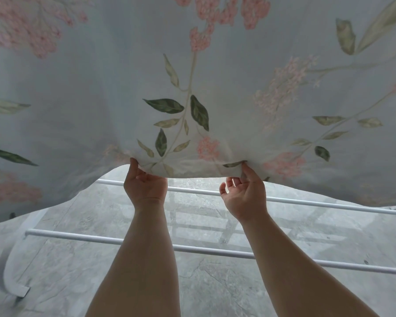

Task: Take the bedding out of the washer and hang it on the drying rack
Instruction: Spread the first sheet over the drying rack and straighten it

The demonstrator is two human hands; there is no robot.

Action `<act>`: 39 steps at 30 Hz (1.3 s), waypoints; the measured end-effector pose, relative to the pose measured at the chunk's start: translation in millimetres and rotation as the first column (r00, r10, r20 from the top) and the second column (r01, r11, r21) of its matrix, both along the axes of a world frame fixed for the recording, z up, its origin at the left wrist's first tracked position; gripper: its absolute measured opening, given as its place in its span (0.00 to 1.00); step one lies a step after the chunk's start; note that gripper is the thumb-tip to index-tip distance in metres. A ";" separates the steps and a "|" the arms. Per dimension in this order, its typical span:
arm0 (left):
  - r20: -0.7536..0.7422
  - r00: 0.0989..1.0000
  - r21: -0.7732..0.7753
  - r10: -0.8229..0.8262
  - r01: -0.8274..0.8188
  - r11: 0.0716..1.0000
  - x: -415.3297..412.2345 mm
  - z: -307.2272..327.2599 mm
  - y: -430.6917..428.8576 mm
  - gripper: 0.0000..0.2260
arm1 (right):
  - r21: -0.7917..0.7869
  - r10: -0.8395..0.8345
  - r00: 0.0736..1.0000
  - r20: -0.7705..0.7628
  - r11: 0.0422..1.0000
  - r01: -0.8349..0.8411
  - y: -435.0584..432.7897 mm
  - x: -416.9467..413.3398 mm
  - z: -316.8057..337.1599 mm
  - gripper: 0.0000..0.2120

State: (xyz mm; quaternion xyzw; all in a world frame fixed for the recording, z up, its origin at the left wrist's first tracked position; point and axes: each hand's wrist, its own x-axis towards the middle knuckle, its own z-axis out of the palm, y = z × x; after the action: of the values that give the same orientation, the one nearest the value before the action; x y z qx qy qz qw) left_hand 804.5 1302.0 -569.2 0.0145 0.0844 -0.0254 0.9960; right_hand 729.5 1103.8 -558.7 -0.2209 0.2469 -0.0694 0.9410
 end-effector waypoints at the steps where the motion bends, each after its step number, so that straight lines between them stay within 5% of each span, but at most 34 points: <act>1: 0.006 1.000 -0.002 -0.001 0.001 1.000 1.6 -1.3 0.2 0.08 | -0.018 -0.010 1.000 -0.026 1.000 0.009 0.3 0.1 -1.1 0.02; 10: -0.114 0.993 0.017 0.042 -0.040 0.999 15.0 -19.8 2.3 0.03 | -0.183 -0.020 0.983 -0.182 0.983 -0.014 -0.3 -5.8 -6.3 0.13; 14: -0.166 0.984 0.084 0.060 -0.046 0.995 18.8 -19.0 4.0 0.09 | -0.220 -0.041 0.981 -0.191 0.976 -0.002 -0.4 -6.2 -2.2 0.15; 19: -0.211 0.977 0.204 0.034 0.010 0.979 8.6 -2.3 5.0 0.06 | -0.406 -0.120 0.971 -0.209 0.913 0.025 1.2 -2.1 -4.4 0.08; 26: -0.266 0.964 0.288 0.019 0.060 0.956 7.6 3.8 12.8 0.05 | -0.439 -0.225 0.955 -0.194 0.890 0.120 15.6 4.6 7.2 0.09; 30: -0.263 0.965 0.341 0.005 0.088 0.936 3.9 4.5 20.6 0.11 | -0.632 -0.076 0.984 -0.164 0.773 -0.046 43.7 -12.6 -8.4 0.17; 36: -0.237 0.971 0.344 -0.015 0.098 0.934 8.0 5.4 26.0 0.07 | -0.679 0.211 0.942 -0.260 0.654 -0.334 86.3 -5.8 -14.5 0.23; 39: -0.238 0.969 0.360 -0.070 0.155 0.920 5.7 5.2 27.2 0.08 | -0.590 0.315 0.921 -0.230 0.708 -0.389 101.0 9.2 -5.8 0.29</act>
State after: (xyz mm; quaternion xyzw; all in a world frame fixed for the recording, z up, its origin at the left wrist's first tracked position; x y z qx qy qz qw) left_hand 810.2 1329.3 -564.1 0.2072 0.1967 -0.0677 0.9559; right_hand 738.6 1204.8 -564.5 -0.5665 0.2151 0.0463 0.7942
